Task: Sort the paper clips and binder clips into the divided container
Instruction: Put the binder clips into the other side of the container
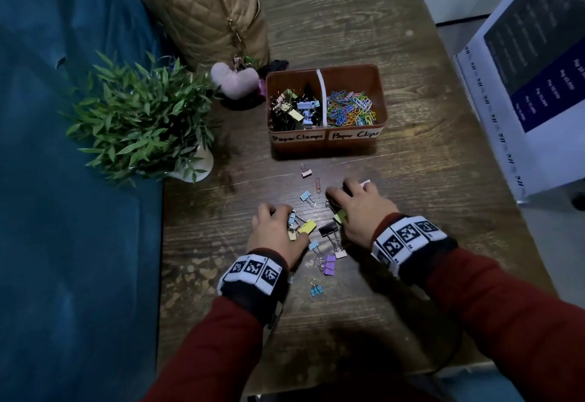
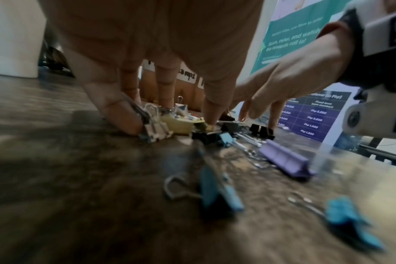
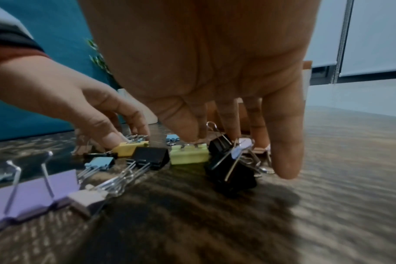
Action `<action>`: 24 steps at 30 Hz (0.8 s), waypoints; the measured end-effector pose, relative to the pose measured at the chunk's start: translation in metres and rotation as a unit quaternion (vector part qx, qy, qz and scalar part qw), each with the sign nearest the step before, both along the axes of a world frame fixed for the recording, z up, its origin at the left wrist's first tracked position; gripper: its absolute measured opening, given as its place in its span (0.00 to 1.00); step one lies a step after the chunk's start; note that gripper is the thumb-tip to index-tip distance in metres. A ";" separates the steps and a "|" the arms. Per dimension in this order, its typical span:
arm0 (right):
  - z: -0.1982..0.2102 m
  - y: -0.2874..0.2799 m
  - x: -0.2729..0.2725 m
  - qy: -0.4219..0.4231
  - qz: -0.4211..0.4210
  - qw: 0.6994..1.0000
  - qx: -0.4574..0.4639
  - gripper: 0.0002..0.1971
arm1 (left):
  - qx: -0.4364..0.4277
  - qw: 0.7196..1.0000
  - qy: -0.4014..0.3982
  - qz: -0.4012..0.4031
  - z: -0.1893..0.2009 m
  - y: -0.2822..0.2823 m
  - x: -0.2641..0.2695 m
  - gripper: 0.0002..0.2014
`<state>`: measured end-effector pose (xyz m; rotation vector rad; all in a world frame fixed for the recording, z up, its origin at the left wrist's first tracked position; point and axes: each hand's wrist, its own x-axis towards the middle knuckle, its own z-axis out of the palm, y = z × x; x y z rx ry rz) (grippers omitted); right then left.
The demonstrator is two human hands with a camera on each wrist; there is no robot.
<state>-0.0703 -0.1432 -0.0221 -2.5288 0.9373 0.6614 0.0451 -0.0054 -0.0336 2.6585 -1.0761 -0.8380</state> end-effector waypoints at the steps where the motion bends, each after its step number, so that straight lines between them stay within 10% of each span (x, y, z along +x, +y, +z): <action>1: 0.001 0.000 0.000 0.002 -0.007 1.000 0.003 0.35 | 0.001 1.000 0.000 -0.006 0.001 0.002 -0.003 0.29; 10: 0.008 -0.003 -0.002 -0.014 -0.084 0.996 0.016 0.26 | 0.109 0.993 0.039 -0.031 0.018 0.021 -0.024 0.52; 16: 0.018 0.010 -0.028 -0.023 -0.057 0.996 0.072 0.58 | 0.152 0.987 0.030 -0.039 0.015 0.029 -0.042 0.65; 24: -0.008 0.041 -0.024 -0.004 0.006 1.000 0.027 0.47 | 0.049 0.998 0.036 -0.005 0.001 0.016 -0.053 0.45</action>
